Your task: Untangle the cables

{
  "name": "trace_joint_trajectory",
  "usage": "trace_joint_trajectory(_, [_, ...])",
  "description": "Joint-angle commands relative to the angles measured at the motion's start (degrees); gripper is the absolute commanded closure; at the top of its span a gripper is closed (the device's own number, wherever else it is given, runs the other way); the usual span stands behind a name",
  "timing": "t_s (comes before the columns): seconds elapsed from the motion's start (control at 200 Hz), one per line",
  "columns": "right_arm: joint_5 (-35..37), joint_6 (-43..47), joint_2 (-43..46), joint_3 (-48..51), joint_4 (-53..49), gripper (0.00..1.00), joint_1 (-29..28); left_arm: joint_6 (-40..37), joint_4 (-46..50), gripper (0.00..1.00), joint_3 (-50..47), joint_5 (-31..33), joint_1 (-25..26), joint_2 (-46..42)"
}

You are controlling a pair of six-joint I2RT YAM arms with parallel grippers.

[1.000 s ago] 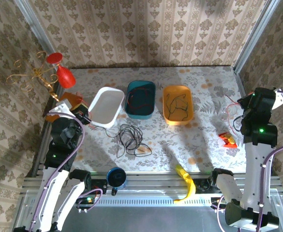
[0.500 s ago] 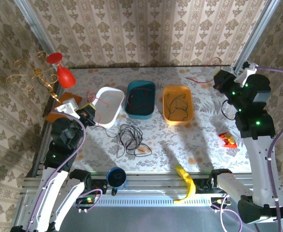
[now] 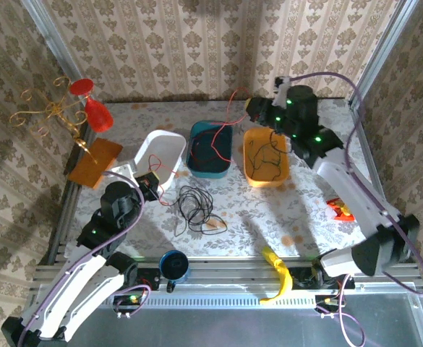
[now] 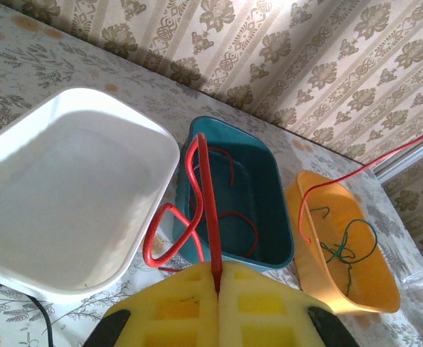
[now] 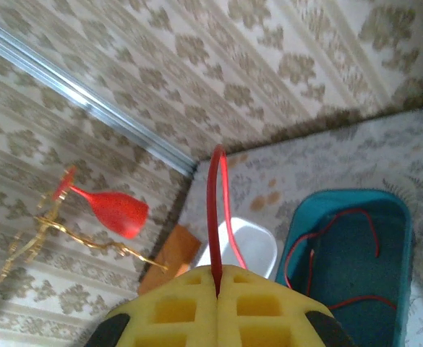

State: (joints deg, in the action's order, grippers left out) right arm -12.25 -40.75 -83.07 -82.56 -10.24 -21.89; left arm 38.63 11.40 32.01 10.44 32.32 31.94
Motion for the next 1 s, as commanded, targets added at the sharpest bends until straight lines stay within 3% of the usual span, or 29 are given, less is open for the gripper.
trace_joint_trajectory(0.0, [0.83,-0.38,-4.93,-2.67,1.55,1.0,-0.79,-0.48,1.8,1.0,1.91,3.78,1.15,0.22])
trace_joint_trajectory(0.4, [1.65,1.58,-16.65,-10.57,-5.32,1.0,-2.24,-1.52,1.98,1.0,3.23,4.46,2.05,1.79])
trace_joint_trajectory(0.7, [7.42,3.54,-29.87,-18.28,-12.56,1.0,-5.13,-2.29,1.85,1.0,4.44,4.5,2.66,3.19])
trace_joint_trajectory(0.995, [15.17,7.31,-44.09,-33.01,-24.62,1.0,-7.11,-3.56,2.58,1.0,6.29,3.83,2.93,4.83])
